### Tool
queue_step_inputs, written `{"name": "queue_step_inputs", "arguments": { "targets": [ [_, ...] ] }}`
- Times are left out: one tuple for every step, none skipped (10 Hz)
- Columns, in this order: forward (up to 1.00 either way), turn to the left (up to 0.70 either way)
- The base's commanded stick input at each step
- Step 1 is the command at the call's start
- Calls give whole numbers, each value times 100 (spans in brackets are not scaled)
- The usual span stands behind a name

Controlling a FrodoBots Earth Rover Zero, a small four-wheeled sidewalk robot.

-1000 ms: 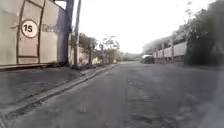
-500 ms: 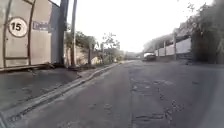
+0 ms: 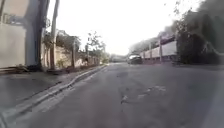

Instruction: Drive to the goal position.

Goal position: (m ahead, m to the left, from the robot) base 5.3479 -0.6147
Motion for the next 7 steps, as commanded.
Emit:
{"name": "queue_step_inputs", "arguments": {
  "targets": [
    [100,0],
    [100,0],
    [100,0],
    [100,0],
    [100,0],
    [100,0],
    [100,0]
  ]
}}
